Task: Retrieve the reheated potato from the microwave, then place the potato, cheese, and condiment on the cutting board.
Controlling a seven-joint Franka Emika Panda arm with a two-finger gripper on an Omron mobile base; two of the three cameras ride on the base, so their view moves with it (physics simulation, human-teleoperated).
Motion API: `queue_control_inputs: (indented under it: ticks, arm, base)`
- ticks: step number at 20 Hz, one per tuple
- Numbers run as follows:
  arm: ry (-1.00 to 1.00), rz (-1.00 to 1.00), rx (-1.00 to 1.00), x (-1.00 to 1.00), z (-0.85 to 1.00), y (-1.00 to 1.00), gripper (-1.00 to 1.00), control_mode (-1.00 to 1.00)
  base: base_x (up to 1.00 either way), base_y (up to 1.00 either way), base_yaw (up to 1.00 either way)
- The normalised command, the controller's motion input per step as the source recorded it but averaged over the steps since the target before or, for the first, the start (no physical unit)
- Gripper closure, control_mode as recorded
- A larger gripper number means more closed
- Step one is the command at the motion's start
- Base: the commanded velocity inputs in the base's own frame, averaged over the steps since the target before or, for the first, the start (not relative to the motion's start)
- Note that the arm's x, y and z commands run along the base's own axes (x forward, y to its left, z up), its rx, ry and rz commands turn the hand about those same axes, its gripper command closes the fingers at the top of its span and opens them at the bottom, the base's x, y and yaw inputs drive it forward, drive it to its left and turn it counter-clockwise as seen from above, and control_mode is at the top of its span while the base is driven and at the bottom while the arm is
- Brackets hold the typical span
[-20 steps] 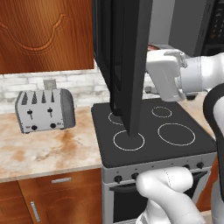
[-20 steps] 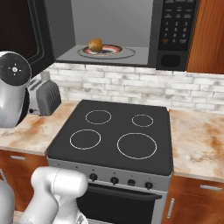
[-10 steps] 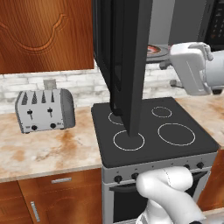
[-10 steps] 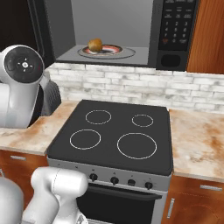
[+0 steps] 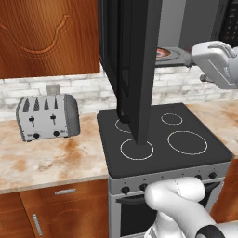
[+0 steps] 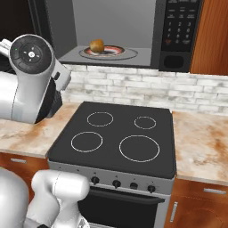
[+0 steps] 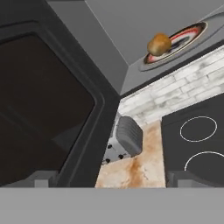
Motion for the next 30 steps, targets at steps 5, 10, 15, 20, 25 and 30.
queue_control_inputs:
  ticks: [5, 10, 15, 20, 25, 30]
  arm:
    - [-0.11, -0.03, -0.1, 0.47, 0.03, -0.39, -1.0, -1.0]
    - [-0.15, 0.0, -0.19, 0.55, 0.01, -0.17, -1.0, -1.0]
    - [0.0, -0.01, -0.19, 0.68, 0.04, -0.03, -1.0, -1.0]
    - [0.02, 0.0, -0.04, 0.71, 0.03, 0.0, -1.0, -1.0]
    - [0.11, 0.0, 0.0, 0.7, 0.0, 0.0, -1.0, -1.0]
    - [0.15, 0.0, -0.1, 0.68, 0.02, 0.06, -1.0, -1.0]
  base:
    - [0.0, 0.0, 0.0]
    - [0.0, 0.0, 0.0]
    - [0.0, 0.0, 0.0]
    - [0.0, 0.0, 0.0]
    - [0.0, 0.0, 0.0]
    - [0.0, 0.0, 0.0]
